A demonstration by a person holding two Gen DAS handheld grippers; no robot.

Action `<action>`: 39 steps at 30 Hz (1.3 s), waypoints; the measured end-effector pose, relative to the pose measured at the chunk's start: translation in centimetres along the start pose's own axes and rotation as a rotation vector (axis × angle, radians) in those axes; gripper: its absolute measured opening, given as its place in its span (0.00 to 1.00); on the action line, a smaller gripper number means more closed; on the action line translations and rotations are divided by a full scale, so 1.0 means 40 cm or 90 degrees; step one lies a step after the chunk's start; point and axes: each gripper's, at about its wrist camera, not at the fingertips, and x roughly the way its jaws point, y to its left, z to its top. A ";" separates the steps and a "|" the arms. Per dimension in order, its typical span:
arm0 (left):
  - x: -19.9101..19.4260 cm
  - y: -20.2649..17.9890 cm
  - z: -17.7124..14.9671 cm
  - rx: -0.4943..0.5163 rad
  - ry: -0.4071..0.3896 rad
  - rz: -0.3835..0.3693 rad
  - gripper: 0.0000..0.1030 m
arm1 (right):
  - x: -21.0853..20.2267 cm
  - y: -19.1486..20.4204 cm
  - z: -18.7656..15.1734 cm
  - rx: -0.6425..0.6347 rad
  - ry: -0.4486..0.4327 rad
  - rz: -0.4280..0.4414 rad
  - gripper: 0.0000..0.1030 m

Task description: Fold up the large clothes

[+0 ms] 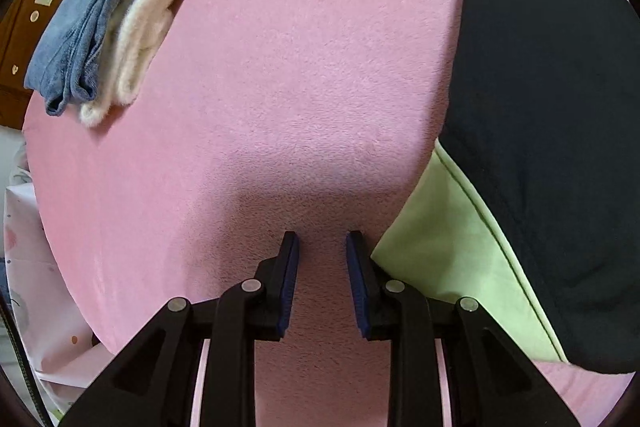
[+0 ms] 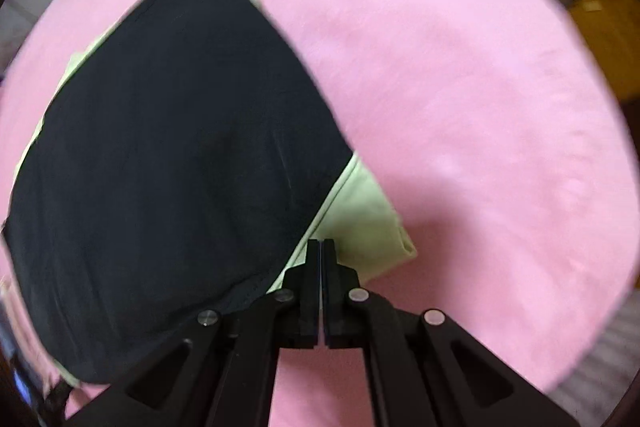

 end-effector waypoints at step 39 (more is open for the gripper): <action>0.025 0.018 -0.164 -0.200 -0.054 -0.558 0.48 | 0.131 0.756 -0.074 -0.343 0.088 0.184 0.00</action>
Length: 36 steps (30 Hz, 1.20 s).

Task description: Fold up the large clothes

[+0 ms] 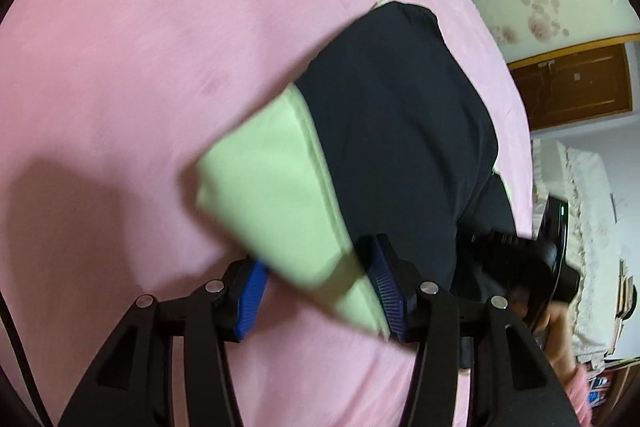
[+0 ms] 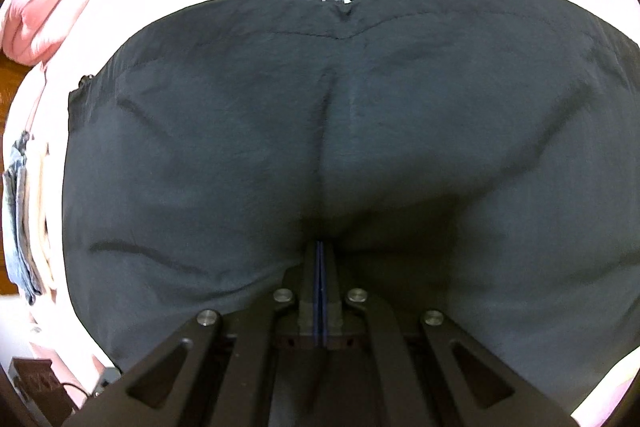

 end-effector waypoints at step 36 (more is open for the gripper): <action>0.052 0.014 0.108 -0.142 0.041 0.047 0.23 | -0.062 -0.190 -0.072 0.101 -0.045 0.122 0.00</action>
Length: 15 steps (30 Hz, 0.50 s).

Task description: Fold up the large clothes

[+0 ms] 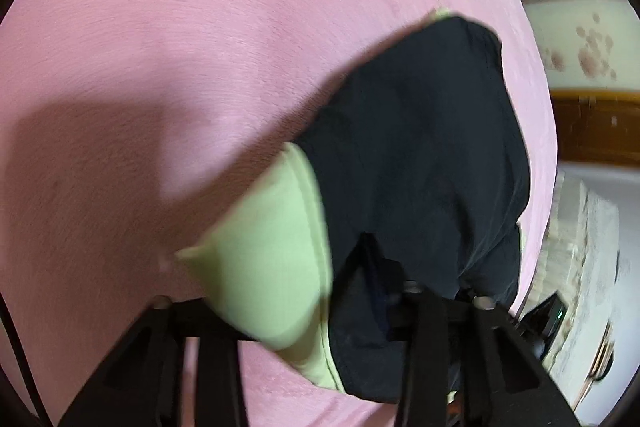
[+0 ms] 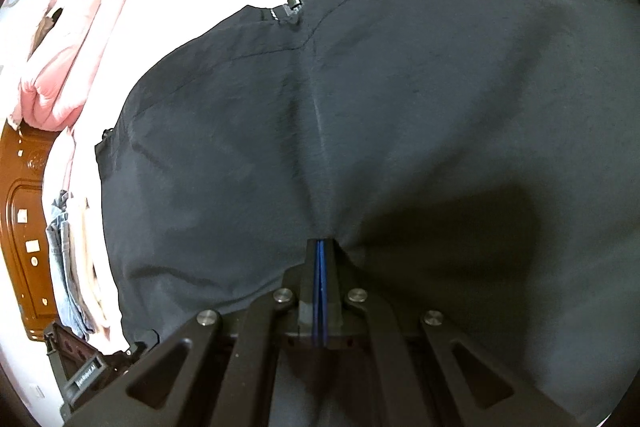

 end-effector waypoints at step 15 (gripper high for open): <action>-0.194 -0.282 -0.258 0.176 -0.317 0.036 0.09 | -0.006 -0.130 0.016 -0.050 0.035 0.163 0.00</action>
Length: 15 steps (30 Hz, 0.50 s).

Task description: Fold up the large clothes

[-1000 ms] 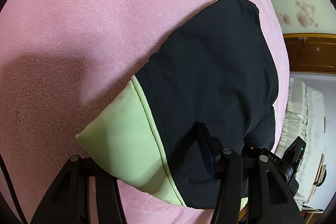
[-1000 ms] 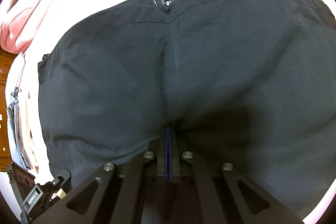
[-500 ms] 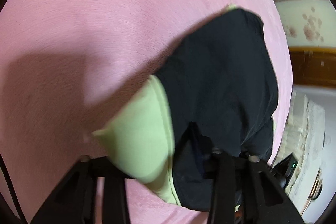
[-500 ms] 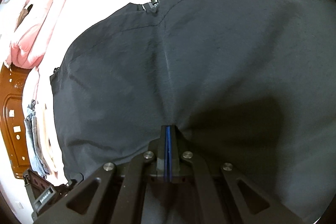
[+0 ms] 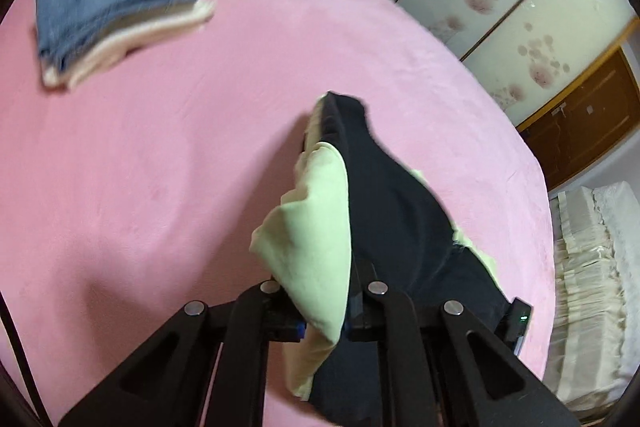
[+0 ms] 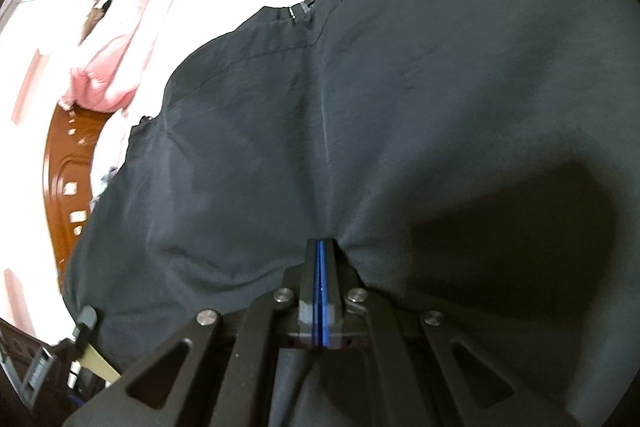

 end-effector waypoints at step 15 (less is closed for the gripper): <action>-0.132 -0.524 -0.369 0.251 0.013 -0.188 0.08 | -0.385 -0.265 -0.021 -0.009 -0.073 0.013 0.00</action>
